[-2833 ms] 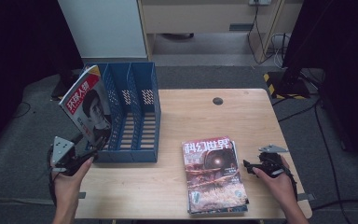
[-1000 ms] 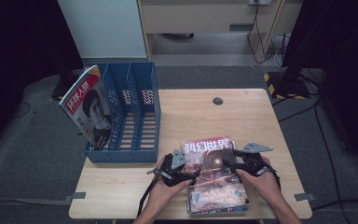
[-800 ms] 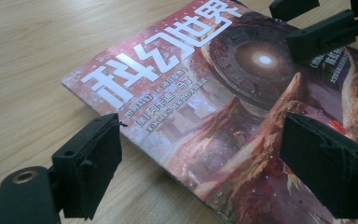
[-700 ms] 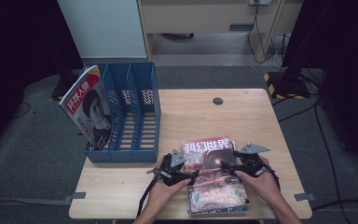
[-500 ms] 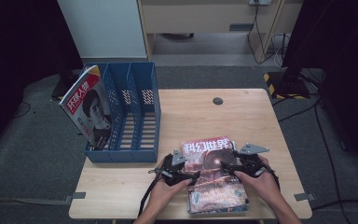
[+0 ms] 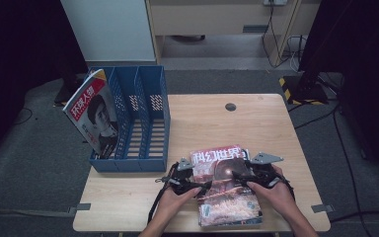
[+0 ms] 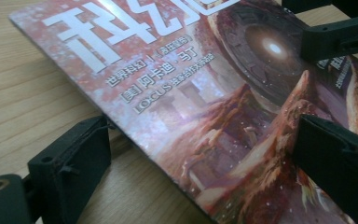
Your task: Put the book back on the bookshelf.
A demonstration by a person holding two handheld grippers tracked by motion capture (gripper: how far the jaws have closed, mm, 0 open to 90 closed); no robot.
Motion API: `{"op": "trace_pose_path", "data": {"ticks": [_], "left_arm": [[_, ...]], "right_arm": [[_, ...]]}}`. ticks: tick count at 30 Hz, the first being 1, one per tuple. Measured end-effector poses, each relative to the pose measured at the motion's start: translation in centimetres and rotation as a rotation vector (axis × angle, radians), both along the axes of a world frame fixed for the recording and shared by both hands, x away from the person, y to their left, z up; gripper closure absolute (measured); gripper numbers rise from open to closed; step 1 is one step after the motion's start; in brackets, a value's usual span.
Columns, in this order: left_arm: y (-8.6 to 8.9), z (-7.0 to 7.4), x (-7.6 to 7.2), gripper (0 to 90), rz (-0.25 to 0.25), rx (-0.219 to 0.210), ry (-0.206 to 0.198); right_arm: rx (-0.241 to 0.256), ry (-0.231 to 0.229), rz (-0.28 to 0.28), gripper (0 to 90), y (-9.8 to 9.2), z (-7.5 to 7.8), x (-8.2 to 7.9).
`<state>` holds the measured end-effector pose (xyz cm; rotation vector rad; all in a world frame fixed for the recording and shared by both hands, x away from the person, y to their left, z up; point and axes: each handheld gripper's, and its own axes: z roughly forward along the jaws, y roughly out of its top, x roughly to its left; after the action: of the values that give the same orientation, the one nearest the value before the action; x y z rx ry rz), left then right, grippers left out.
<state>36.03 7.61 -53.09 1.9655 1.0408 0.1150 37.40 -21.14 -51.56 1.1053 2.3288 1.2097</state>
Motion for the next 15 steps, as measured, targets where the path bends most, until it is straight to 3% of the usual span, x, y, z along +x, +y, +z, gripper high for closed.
{"op": "trace_pose_path", "data": {"ticks": [6, 9, 13, 15], "left_arm": [[0.0, 0.1, 0.3, 3.6, -0.014, 0.001, 0.018], [0.1, 0.5, 0.1, 6.5, -0.009, 0.008, 0.001], [0.6, 1.3, 0.2, 12.1, -0.018, -0.029, 0.006], [0.8, 1.5, 0.3, 13.4, -0.015, -0.054, 0.027]], "right_arm": [[0.002, -0.001, 0.001, 28.0, 0.0, 0.0, 0.0], [-0.003, -0.006, 0.003, 28.2, 0.0, 0.0, 0.0], [-0.003, -0.003, 0.011, 28.2, -0.1, 0.0, -0.1], [-0.003, -0.002, 0.011, 28.2, -0.1, 0.0, -0.1]]}}
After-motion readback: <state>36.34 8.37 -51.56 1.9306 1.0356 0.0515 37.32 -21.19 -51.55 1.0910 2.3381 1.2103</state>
